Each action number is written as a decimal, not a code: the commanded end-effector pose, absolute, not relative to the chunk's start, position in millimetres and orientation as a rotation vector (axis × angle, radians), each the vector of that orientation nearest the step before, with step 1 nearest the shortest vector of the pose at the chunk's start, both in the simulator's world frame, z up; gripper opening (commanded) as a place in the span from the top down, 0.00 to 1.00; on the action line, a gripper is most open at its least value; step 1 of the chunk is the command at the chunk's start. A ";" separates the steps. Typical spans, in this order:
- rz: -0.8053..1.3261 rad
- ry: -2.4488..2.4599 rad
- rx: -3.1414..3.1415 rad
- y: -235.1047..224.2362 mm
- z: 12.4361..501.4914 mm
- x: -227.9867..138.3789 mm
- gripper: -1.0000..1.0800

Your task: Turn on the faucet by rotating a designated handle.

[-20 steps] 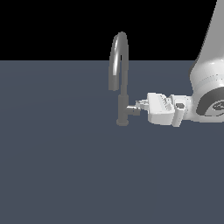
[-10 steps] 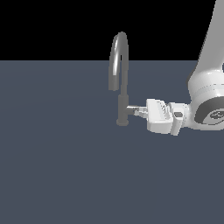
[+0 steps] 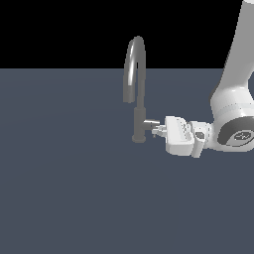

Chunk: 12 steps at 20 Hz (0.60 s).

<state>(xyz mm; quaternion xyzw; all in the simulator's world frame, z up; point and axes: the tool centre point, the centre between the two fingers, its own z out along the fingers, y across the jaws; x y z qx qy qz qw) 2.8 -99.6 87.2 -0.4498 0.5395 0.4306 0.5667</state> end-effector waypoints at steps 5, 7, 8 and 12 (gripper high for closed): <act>1.032 1.309 -1.035 -99.7 43.9 1.8 1.00; 1.034 1.311 -1.033 -99.9 39.6 2.1 1.00; 1.005 1.256 -1.061 -106.2 77.7 11.6 1.00; 1.013 1.271 -1.054 -106.2 63.0 16.5 1.00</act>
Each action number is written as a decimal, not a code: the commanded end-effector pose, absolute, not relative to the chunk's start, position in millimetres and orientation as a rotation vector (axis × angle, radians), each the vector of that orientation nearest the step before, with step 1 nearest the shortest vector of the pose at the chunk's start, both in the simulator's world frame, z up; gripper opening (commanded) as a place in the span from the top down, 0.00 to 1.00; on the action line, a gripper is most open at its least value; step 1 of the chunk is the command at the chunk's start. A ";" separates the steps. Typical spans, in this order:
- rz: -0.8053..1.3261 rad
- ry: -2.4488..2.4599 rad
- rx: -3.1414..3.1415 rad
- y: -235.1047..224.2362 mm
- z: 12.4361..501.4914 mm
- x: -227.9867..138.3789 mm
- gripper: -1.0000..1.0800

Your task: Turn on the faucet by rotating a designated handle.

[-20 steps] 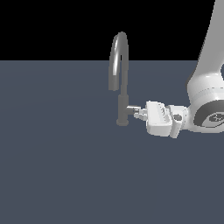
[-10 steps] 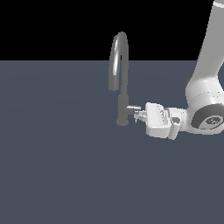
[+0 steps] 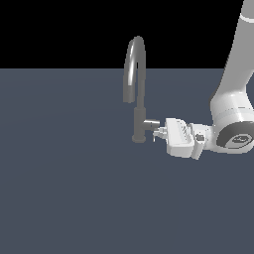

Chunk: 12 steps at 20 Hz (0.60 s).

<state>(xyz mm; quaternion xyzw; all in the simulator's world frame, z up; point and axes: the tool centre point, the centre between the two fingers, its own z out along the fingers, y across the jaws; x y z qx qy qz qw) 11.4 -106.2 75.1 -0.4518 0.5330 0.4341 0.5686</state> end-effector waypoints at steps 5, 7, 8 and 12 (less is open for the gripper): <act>1.022 1.289 -1.045 -106.2 45.1 22.2 1.00; 1.026 1.296 -1.041 -106.3 38.1 24.4 1.00; 1.027 1.299 -1.040 -106.3 34.7 25.4 1.00; 1.033 1.309 -1.034 -106.4 24.4 28.4 1.00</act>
